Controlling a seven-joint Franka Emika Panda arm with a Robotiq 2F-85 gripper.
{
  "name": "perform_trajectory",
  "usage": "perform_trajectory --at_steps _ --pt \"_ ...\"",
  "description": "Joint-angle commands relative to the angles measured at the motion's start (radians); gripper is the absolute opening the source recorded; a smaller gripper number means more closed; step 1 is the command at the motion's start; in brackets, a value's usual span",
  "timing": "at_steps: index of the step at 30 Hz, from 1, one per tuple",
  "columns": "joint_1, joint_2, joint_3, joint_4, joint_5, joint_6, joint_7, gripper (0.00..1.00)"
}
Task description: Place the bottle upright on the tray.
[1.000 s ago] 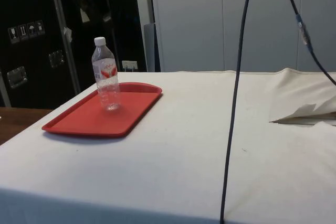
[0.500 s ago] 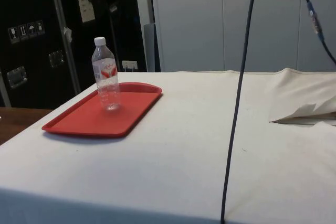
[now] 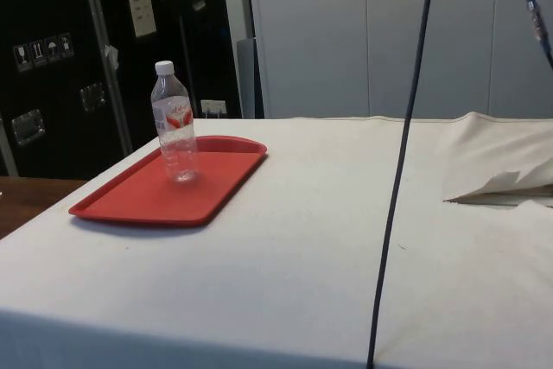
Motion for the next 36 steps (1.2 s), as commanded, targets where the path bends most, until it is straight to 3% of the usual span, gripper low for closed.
perform_trajectory --at_steps 1,3,4,11,12,13,21,22,23,31,32,33,36 --pt "0.003 -0.022 0.001 -0.028 -0.004 0.027 0.011 1.00" --pt "0.000 -0.011 0.002 -0.015 -0.001 0.000 0.004 1.00" --pt "0.003 -0.039 0.004 -0.049 -0.005 0.027 0.018 1.00" --pt "0.003 -0.078 0.010 -0.098 -0.006 0.030 0.033 1.00" --pt "0.000 -0.072 0.011 -0.091 -0.002 0.004 0.027 1.00" --pt "0.003 -0.091 0.011 -0.113 -0.006 0.031 0.037 1.00" --pt "0.002 -0.144 0.019 -0.179 -0.007 0.036 0.057 1.00" --pt "0.000 -0.133 0.020 -0.166 -0.003 0.009 0.049 1.00" --pt "0.002 -0.150 0.020 -0.186 -0.007 0.037 0.059 1.00" --pt "0.002 -0.203 0.026 -0.252 -0.007 0.043 0.079 1.00" --pt "0.000 -0.187 0.026 -0.233 -0.004 0.016 0.069 1.00" --pt "0.002 -0.209 0.027 -0.259 -0.008 0.044 0.081 1.00" --pt "0.002 -0.232 0.030 -0.287 -0.008 0.047 0.092 1.00"
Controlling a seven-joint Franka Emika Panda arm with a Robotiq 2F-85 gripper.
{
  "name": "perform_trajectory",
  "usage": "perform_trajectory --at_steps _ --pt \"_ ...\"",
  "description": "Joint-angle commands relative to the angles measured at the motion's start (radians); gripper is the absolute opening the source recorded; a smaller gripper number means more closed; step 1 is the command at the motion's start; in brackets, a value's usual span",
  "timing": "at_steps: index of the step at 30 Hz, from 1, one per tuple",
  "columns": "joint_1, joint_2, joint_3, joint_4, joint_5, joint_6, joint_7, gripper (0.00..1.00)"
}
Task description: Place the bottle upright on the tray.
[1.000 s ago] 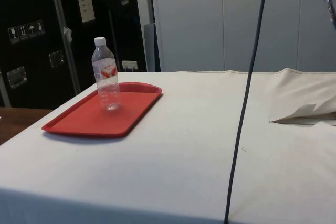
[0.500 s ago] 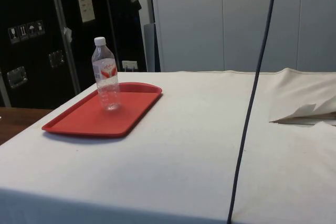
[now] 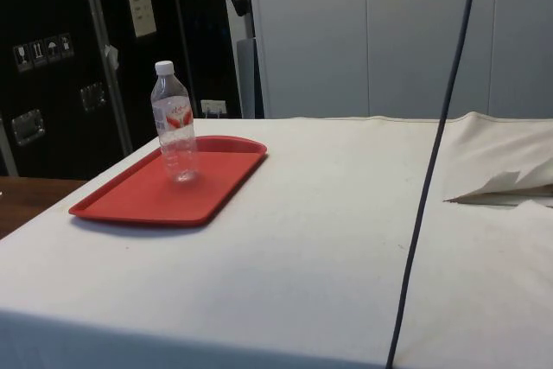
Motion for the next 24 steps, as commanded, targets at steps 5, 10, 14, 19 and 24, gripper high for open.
perform_trajectory --at_steps 5,10,14,19,24 --pt "0.002 -0.035 0.003 -0.043 -0.003 0.030 0.020 1.00" --pt "0.002 -0.069 0.008 -0.087 -0.002 0.038 0.037 1.00" --pt "0.001 -0.086 0.011 -0.112 -0.001 0.043 0.046 1.00" --pt "0.000 -0.109 0.014 -0.154 0.004 0.056 0.064 1.00" --pt "0.000 -0.107 0.014 -0.152 0.002 0.046 0.062 1.00"
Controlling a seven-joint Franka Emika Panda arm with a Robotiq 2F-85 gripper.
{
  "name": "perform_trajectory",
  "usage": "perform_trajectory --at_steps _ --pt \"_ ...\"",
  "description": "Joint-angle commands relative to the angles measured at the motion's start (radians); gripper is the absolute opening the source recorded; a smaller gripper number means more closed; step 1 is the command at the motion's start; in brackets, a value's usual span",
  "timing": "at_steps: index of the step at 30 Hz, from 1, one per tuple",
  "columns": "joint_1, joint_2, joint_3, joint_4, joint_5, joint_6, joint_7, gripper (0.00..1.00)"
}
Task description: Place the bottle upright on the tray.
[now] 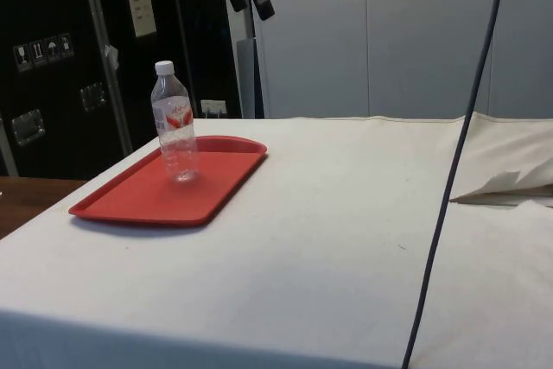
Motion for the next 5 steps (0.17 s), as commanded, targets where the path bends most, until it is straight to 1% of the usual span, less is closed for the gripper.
perform_trajectory --at_steps 1,5 --pt "0.000 -0.001 0.000 -0.001 0.001 0.007 0.002 1.00" --pt "0.000 0.000 0.000 0.000 0.000 0.002 0.001 1.00"
